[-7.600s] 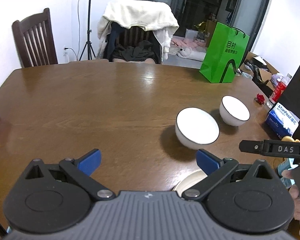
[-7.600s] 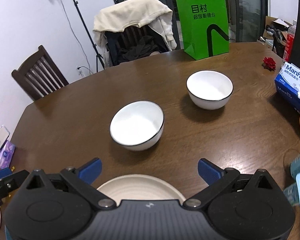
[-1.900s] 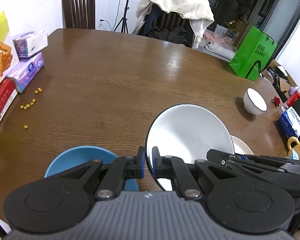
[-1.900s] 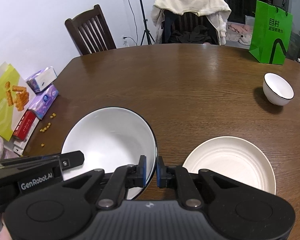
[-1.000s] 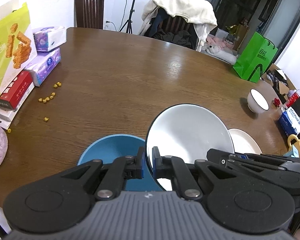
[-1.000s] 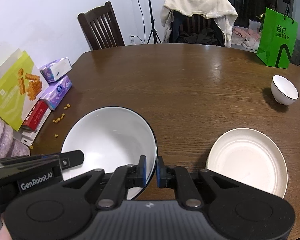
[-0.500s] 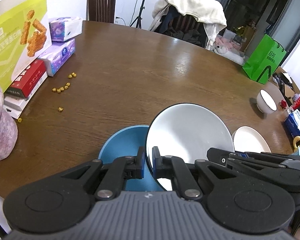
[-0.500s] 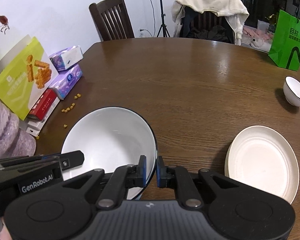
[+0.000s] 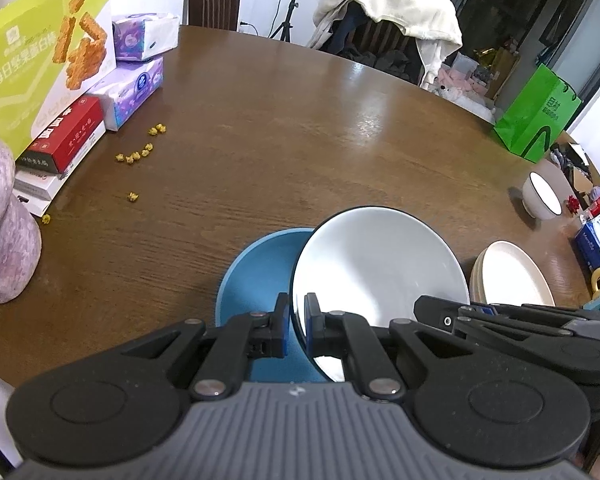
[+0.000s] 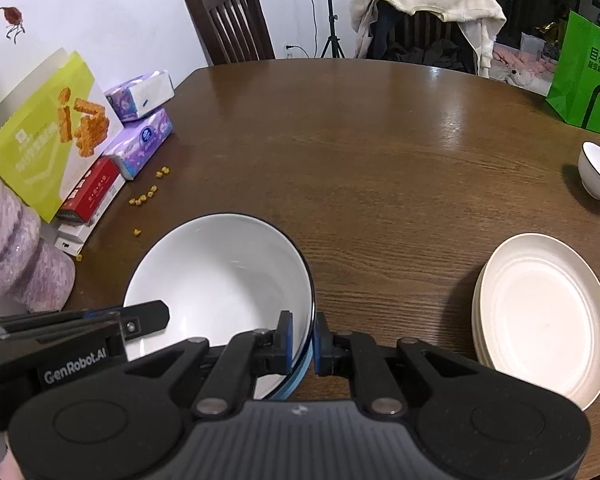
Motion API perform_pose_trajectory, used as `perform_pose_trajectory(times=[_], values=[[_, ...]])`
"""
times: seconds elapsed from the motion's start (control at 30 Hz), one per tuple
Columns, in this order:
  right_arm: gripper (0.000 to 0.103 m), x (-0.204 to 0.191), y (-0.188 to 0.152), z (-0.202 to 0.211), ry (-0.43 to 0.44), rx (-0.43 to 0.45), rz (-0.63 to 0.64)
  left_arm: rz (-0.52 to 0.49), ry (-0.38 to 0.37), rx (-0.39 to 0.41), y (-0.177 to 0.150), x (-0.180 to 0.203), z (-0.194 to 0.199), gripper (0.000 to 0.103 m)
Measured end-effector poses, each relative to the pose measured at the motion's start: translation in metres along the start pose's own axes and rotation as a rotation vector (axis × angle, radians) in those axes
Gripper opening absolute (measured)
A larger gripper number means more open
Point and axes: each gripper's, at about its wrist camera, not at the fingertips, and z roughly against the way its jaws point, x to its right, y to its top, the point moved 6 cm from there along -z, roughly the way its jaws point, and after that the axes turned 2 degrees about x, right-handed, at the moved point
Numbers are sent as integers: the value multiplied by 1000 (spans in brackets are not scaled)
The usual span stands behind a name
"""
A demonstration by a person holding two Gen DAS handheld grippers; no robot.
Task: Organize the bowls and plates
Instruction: 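Lower the white bowl into the light-blue bowl with both grippers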
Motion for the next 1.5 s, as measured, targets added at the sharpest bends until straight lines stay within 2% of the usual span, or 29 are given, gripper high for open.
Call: perform_pose_trajectory(times=[0.7, 1.1, 1.5], values=[[10, -11, -1, -42, 45, -106, 60, 52, 70, -81, -8, -24, -34, 7], [10, -13, -2, -67, 52, -145, 77, 32, 103, -127, -11, -26, -51, 7], [11, -24, 0, -71, 23, -181, 175, 1, 128, -181, -8, -25, -55, 8]])
